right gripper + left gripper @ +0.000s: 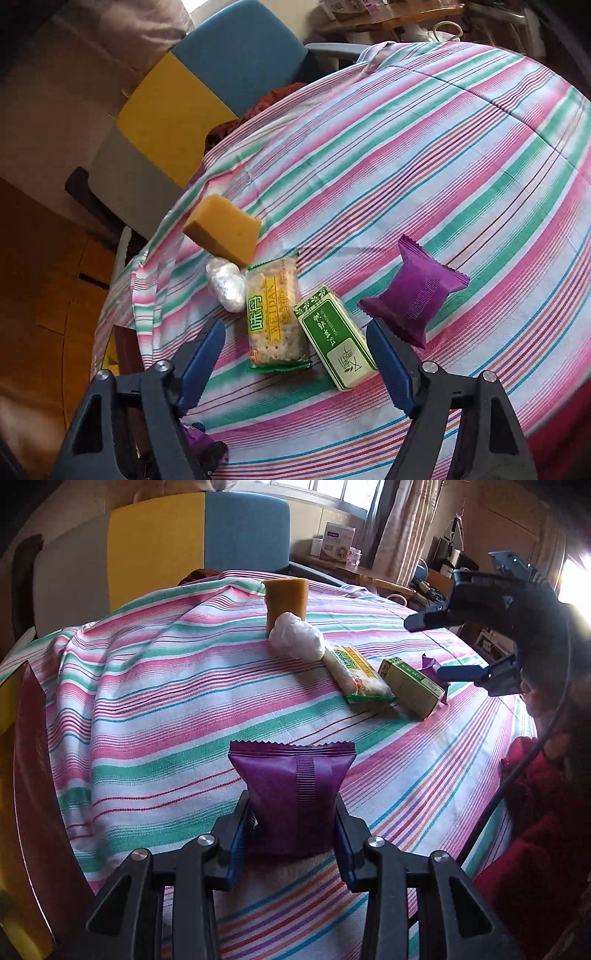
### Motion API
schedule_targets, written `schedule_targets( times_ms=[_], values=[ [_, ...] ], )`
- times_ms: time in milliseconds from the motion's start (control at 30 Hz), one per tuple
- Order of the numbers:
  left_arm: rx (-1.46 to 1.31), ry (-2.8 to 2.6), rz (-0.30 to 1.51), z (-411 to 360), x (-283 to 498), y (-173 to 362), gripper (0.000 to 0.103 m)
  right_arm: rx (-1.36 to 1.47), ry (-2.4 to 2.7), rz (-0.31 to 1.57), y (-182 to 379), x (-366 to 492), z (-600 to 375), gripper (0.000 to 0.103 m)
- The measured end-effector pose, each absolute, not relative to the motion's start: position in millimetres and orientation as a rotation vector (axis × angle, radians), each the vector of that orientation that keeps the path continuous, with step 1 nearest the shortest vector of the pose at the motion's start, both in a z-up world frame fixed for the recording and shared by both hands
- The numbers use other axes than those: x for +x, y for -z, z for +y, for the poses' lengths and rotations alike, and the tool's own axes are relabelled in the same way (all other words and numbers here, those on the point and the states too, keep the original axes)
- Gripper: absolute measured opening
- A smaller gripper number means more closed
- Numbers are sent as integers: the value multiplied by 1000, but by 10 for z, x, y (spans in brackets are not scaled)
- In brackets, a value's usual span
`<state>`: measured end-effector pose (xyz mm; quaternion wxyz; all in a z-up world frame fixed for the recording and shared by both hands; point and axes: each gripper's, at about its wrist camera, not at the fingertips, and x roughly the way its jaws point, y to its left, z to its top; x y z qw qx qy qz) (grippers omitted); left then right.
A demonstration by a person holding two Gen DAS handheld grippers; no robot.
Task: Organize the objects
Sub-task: 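Grasp a purple wrapped snack with the left tool while the right tool grasps the green tea box, then lower the purple snack into the gold box and open the left tool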
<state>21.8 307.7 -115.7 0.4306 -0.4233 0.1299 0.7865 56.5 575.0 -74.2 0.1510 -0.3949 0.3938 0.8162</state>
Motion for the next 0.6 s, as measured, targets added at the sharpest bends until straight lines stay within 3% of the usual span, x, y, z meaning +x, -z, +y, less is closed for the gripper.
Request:
schedule_targets(
  times_ms=[200,333,367,600],
  values=[
    [-1048,-1961,296,3053,221,1165,39,-1220,-2314,1052,834,482,5721,73],
    [-1049,-1955,285,3032,220,1169,39,-1374,-2243,899,987,370,5636,39],
    [-1051,-1954,282,3029,219,1166,39,-1427,-2209,867,1058,336,5617,36],
    [-1062,-1953,296,2991,236,1143,38,-1467,-2203,730,1100,304,5540,33]
  ],
)
